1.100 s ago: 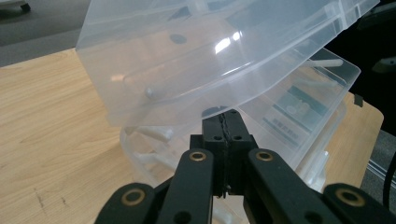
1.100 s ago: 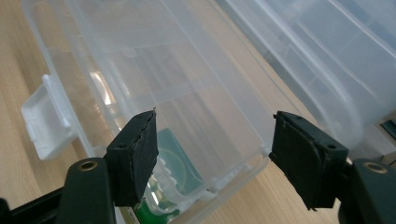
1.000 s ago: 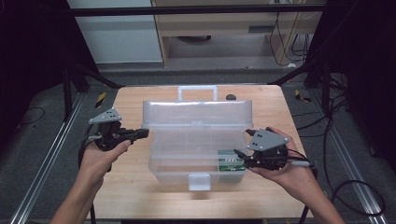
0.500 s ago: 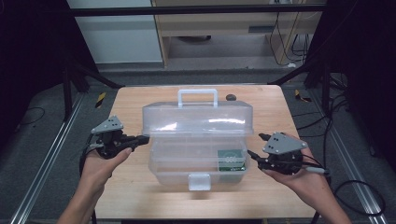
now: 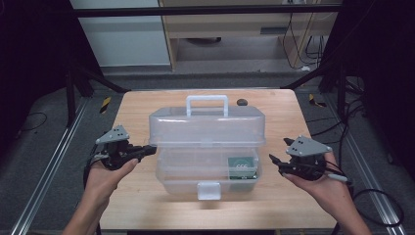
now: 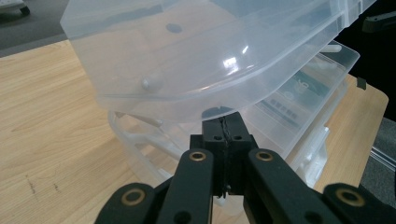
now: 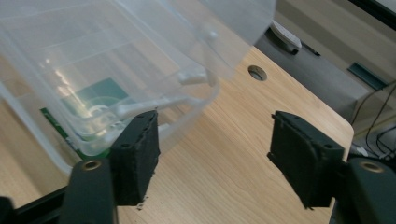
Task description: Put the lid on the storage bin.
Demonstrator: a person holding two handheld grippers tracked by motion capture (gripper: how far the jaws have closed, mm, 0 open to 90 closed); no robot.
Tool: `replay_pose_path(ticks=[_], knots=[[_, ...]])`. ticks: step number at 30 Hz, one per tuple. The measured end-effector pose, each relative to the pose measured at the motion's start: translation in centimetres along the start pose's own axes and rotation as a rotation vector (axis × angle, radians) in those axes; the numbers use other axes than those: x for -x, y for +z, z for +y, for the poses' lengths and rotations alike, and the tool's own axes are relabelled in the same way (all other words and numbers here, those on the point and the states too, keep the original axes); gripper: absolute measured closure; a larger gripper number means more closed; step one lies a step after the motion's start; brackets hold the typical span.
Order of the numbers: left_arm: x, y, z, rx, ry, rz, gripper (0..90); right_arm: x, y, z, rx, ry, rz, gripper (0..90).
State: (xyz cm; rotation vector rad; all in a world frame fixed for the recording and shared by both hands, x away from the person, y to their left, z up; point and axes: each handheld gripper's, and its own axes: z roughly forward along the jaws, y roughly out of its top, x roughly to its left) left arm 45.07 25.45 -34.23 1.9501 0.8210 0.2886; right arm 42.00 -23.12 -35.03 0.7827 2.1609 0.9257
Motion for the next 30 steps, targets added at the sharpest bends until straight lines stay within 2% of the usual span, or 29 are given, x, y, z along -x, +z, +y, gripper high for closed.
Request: replay_pose_path(ticks=[5, 8, 14, 18, 21, 24, 30], knots=[[0.2, 0.0, -0.3, -0.004, 0.011, 0.005, 90.0, 0.8, 0.5, -0.9, -0.03, 0.072, -0.056, 15.0], [0.3, 0.1, -0.6, -0.006, 0.015, 0.004, 90.0, 1.1, 0.6, -1.3, -0.041, 0.094, -0.063, 14.7], [0.4, 0.2, -1.2, -0.006, 0.021, 0.004, 90.0, 1.4, 0.8, -1.9, -0.052, 0.1, -0.074, 14.7], [0.4, -0.1, -1.9, 0.011, 0.023, 0.018, 90.0, 1.6, 0.9, -2.3, -0.057, 0.109, -0.077, 15.0], [0.3, -0.3, -2.3, 0.022, 0.008, 0.014, 90.0, 1.7, 1.0, -2.4, -0.057, 0.106, -0.08, 15.4], [0.4, -0.3, -2.9, 0.013, 0.003, 0.014, 90.0, 1.7, 1.1, -2.5, -0.057, 0.105, -0.086, 15.8], [0.5, 0.0, -3.5, 0.015, -0.007, 0.012, 90.0, 1.9, 1.5, -3.3, -0.057, 0.135, -0.094, 15.8]])
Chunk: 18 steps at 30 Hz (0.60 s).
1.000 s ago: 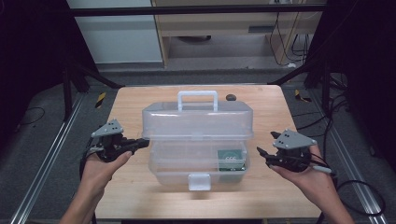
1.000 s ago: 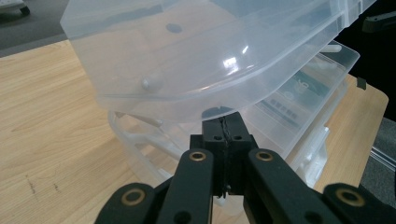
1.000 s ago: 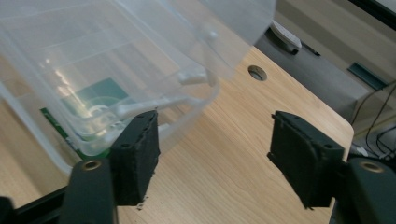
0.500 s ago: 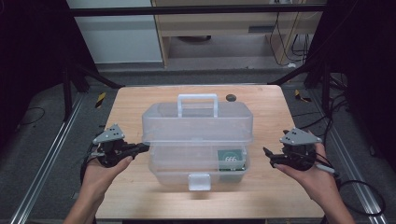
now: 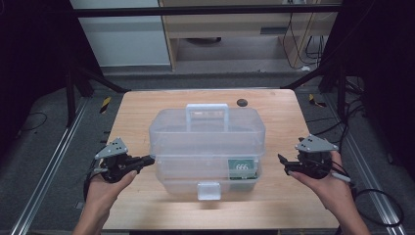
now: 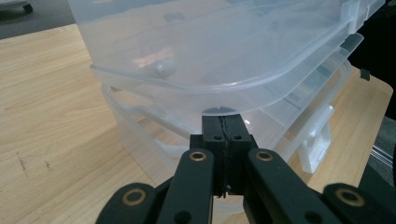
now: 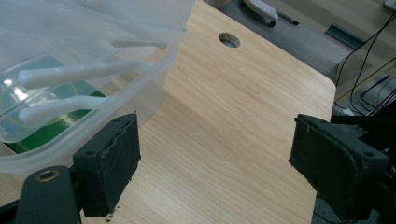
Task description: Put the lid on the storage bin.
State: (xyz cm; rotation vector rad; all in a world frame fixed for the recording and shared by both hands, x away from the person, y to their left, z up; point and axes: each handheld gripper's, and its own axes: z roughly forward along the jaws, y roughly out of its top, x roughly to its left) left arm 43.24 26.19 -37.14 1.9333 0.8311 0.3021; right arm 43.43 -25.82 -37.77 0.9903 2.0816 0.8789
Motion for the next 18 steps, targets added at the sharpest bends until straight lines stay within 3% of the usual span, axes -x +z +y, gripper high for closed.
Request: replay_pose_path(ticks=[18], knots=[[0.1, 0.7, -2.2, -0.016, 0.001, 0.003, 90.0, 0.3, 1.2, -2.1, -0.008, 0.059, -0.009, 15.5]])
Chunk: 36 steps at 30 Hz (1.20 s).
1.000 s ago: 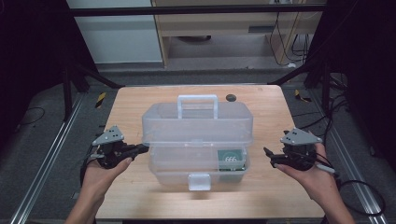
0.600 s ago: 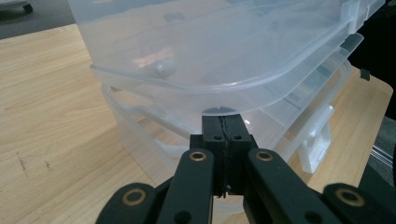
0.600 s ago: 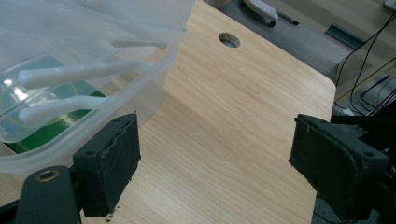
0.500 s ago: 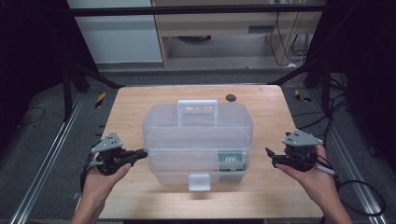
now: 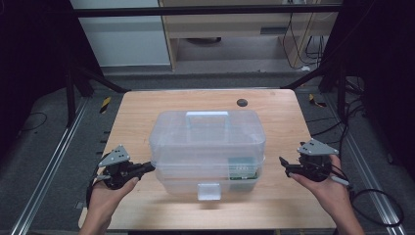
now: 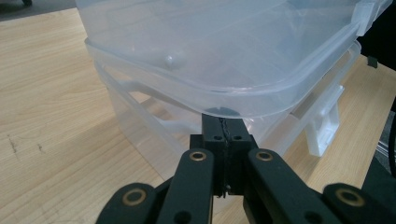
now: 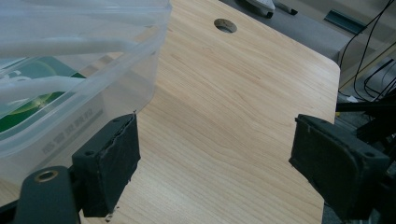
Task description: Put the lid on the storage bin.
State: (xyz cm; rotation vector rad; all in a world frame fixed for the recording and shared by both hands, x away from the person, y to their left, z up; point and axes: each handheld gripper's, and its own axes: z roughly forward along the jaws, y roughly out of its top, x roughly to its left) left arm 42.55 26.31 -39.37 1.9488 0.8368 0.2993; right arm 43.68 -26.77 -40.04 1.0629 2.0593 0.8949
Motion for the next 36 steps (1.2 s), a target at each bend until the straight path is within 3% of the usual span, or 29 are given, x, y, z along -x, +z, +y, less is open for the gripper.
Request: replay_pose_path(ticks=[18, 21, 24, 31, 36], knots=[[0.2, 0.4, -1.0, -0.031, 0.004, 0.001, 90.0, 0.2, 0.1, -1.1, -0.012, 0.021, -0.002, 15.8], [0.2, 0.3, -1.3, -0.059, 0.017, 0.015, 90.0, 0.3, 0.2, -1.3, -0.012, 0.02, -0.003, 15.8], [0.1, -0.1, -1.9, -0.115, 0.047, 0.052, 90.0, 0.3, 0.2, -1.5, -0.012, 0.022, -0.004, 15.9], [-1.9, -2.3, -2.4, -0.103, 0.025, 0.135, 88.4, 0.5, 0.7, -2.0, -0.015, 0.038, -0.005, 16.2], [-4.2, -1.8, -2.7, -0.112, 0.029, 0.225, 80.4, 0.4, 1.9, -2.2, -0.029, 0.048, -0.001, 16.2]])
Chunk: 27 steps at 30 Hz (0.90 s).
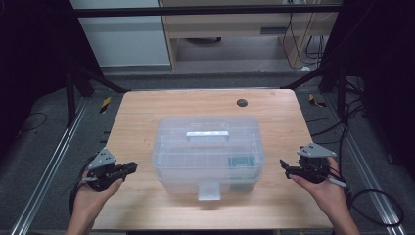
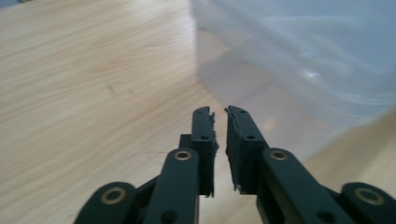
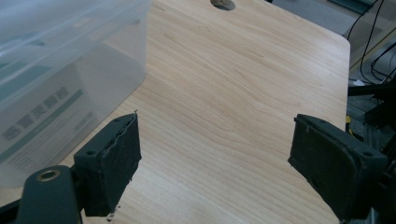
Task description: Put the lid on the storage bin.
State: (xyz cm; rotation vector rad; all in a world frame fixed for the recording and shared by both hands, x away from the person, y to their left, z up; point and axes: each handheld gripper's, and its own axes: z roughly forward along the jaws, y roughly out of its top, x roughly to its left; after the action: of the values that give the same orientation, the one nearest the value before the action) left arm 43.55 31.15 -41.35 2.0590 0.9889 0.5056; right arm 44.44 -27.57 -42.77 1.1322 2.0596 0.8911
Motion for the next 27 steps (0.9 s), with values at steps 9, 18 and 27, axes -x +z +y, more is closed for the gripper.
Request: replay_pose_path(ticks=[9, 18, 27], knots=[[-3.8, 5.3, -0.6, -0.012, -0.015, 0.147, 21.5, 1.1, 4.6, -0.3, -0.031, 0.13, -0.027, 13.5], [-5.5, 10.1, -2.1, -0.098, -0.103, 0.136, 7.0, 1.7, 10.2, -1.8, -0.126, 0.265, -0.07, 11.1], [-5.5, 11.8, -2.8, -0.111, -0.142, 0.166, 1.4, 1.4, 11.9, -2.2, -0.142, 0.314, -0.078, 3.6]])
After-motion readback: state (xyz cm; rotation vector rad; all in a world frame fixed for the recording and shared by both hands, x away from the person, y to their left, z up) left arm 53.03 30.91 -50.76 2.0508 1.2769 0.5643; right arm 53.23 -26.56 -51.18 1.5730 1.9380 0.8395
